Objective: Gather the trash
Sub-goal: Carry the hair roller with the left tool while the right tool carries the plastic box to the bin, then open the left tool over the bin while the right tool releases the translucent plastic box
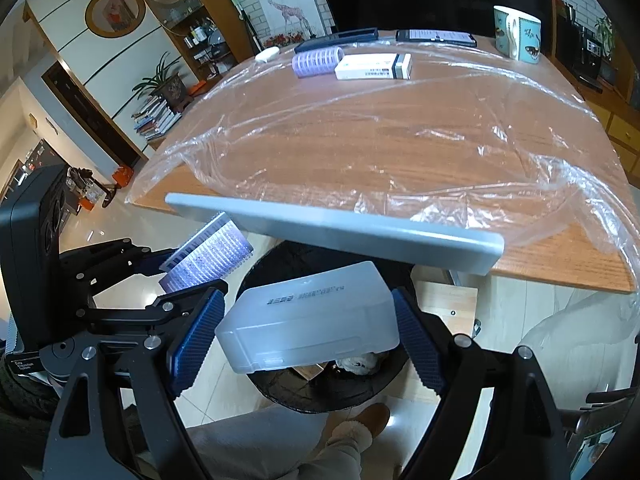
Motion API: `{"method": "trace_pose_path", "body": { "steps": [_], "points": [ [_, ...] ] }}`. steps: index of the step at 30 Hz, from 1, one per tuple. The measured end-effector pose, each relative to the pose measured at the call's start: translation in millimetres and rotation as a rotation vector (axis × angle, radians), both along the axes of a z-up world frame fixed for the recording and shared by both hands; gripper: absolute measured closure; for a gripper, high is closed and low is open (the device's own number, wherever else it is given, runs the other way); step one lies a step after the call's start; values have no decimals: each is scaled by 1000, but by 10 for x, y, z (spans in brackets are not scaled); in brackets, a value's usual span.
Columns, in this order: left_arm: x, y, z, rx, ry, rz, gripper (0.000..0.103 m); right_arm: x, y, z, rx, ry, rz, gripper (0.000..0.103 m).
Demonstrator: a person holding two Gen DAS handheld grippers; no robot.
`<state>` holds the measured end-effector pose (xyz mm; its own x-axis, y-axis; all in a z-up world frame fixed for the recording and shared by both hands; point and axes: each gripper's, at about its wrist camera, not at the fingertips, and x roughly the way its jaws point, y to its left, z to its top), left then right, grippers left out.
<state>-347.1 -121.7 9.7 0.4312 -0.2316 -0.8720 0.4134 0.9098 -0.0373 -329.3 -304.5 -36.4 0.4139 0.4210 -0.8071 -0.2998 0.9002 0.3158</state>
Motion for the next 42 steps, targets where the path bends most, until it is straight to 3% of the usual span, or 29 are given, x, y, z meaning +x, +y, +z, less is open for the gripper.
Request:
{"method": "trace_pose_path", "body": {
  "steps": [24,42],
  "points": [
    [50,-71,-560,82,109,-1,58,103,-6,-490,-56,98,-7,20],
    [148,-203,-839,147,138,-6,58,173,119,-717,-98,126,3,20]
  ]
}}
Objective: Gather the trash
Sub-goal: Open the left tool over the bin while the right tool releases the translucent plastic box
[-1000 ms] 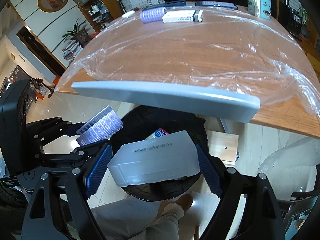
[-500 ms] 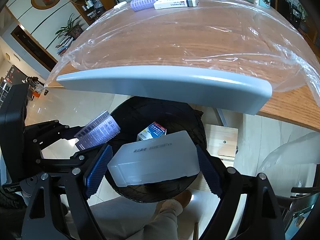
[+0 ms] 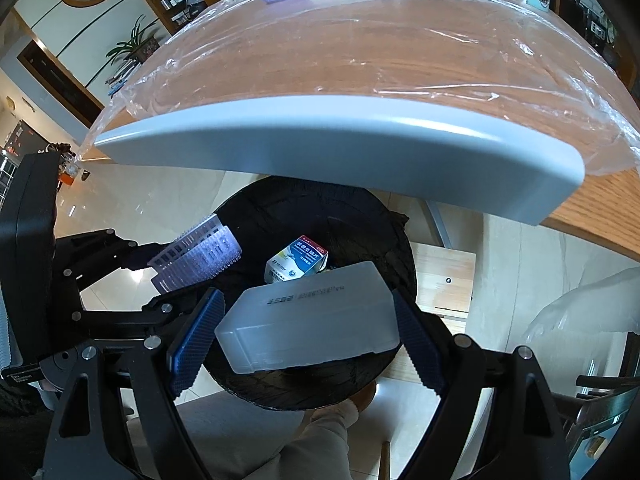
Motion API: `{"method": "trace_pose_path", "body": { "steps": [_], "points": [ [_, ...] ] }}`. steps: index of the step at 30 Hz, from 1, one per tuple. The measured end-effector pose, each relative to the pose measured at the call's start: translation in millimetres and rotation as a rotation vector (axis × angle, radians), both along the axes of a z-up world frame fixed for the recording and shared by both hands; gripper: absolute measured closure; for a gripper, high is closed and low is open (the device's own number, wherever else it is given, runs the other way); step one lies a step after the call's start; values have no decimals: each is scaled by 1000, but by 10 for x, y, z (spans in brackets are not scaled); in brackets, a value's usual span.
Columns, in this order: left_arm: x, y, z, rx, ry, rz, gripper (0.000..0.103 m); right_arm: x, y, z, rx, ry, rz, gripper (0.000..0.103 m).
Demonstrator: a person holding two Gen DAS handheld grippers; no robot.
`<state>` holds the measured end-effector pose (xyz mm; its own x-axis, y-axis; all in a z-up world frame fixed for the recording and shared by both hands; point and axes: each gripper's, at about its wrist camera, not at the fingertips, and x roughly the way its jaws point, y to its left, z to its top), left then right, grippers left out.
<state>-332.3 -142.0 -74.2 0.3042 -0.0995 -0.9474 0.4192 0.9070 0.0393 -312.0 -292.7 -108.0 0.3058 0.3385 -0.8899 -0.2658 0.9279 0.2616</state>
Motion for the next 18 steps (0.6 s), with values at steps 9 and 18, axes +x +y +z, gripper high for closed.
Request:
{"method": "trace_pose_path", "body": {
  "steps": [9,18],
  "points": [
    [62,-38,-38,19,12,-7,58,45,-18,-125,-16,20,-12,20],
    [61,-43,44,-10,-5,0,35,12,-11,-79,-26,-5,3,11]
  ]
}}
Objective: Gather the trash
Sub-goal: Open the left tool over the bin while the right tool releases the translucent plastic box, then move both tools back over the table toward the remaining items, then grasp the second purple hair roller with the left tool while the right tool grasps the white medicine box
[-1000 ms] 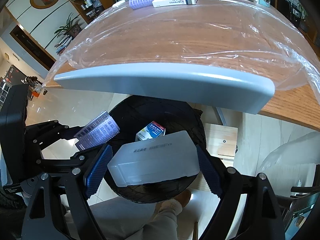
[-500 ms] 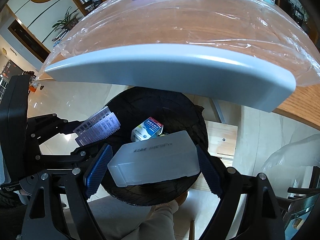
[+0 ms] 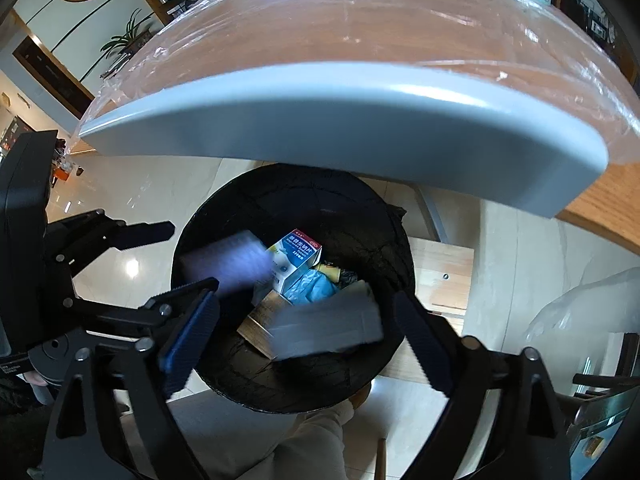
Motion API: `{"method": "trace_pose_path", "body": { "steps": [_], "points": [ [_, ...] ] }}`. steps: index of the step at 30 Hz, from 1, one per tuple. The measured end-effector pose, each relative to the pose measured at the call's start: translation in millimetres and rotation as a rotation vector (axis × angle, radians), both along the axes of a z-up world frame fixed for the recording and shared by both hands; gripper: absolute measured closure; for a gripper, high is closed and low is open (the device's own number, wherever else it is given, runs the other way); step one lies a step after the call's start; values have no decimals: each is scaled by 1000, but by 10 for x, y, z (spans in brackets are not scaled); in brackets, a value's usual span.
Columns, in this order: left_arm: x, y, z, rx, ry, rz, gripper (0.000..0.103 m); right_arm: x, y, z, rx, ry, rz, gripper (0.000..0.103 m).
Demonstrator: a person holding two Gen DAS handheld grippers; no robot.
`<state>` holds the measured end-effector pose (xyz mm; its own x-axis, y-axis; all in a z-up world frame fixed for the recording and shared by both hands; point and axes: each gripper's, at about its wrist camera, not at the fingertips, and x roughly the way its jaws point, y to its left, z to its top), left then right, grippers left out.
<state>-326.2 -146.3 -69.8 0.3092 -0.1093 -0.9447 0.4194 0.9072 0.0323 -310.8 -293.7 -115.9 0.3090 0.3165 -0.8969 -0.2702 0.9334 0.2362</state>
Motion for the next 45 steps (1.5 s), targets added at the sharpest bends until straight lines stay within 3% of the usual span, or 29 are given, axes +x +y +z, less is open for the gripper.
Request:
{"method": "trace_pose_path", "body": {
  "steps": [6,10,11,13,16,19,24,31,45],
  "points": [
    [-71,158,253,-50,-28,40,35,-132,-171,380,35,-84,-21,11],
    [-174,277,678,-128,-82,34,34,-185,-334,808,53,-193,-57,8],
    [-201,287,841,-158,-106,21,32,-164,-367,916,44,-226,-71,6],
    [-210,293,1119,-189,-177,-3,14,-90,-405,1078,35,-275,-94,4],
    [-103,299,1456,-176,-301,-6,8,109,-434,1260,25,-320,-126,4],
    [178,339,1675,-153,-370,34,7,423,-404,1333,10,-322,-151,4],
    [801,466,1710,-95,-378,122,7,952,-236,1301,-34,-314,-138,4],
    [1500,615,1469,-100,-293,116,7,1653,-67,1174,-141,-344,35,4],
    [2570,425,1124,-221,-177,122,7,2652,111,771,-151,-249,259,5]
  ]
}}
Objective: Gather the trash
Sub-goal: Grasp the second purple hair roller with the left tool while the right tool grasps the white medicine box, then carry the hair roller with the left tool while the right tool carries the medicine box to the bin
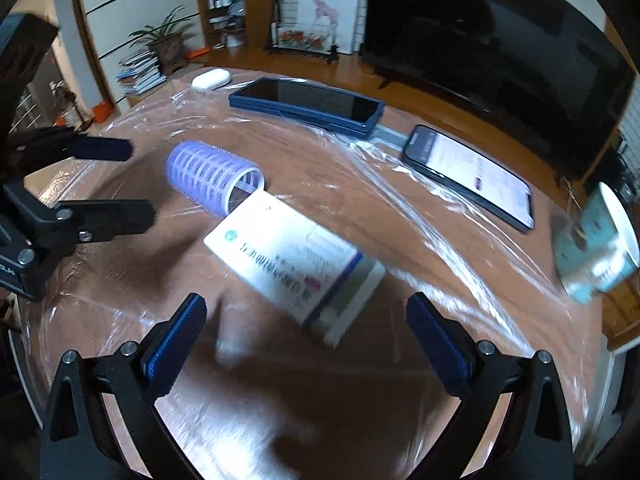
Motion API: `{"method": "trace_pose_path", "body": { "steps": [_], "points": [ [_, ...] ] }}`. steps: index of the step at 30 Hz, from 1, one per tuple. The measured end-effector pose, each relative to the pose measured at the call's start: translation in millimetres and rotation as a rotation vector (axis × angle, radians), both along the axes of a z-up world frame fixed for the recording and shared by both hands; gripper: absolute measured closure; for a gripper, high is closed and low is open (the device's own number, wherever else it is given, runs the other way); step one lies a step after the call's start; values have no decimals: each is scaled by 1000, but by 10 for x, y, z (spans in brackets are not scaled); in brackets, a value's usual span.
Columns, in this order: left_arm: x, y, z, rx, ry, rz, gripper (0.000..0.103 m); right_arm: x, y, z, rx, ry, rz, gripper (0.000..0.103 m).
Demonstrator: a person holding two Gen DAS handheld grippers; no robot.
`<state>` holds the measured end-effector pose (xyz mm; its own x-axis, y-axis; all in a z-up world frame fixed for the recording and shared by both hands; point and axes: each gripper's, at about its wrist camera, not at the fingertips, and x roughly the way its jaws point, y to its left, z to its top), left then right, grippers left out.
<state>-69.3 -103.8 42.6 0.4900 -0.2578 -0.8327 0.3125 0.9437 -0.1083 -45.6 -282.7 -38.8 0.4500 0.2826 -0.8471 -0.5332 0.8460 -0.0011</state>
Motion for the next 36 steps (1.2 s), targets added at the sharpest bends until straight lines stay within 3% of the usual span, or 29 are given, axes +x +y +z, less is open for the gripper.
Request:
{"method": "trace_pose_path", "body": {
  "steps": [7,8,13,18,24,36],
  "points": [
    [243,-78,-127,-17,25,-19,7,186,49,-55,28,41,67,7],
    [262,-77,-135,-21,26,-18,8,207,51,-63,34,54,77,11],
    [363,-44,-195,-44,55,-19,27,227,65,-25,57,68,104,25],
    [390,28,-189,-40,41,-1,34,137,82,-26,40,59,116,37],
    [381,155,-160,-61,32,29,34,55,56,-5,87,62,70,47],
    [258,190,-53,-62,4,42,34,-129,-124,104,208,53,-33,49]
  ]
}}
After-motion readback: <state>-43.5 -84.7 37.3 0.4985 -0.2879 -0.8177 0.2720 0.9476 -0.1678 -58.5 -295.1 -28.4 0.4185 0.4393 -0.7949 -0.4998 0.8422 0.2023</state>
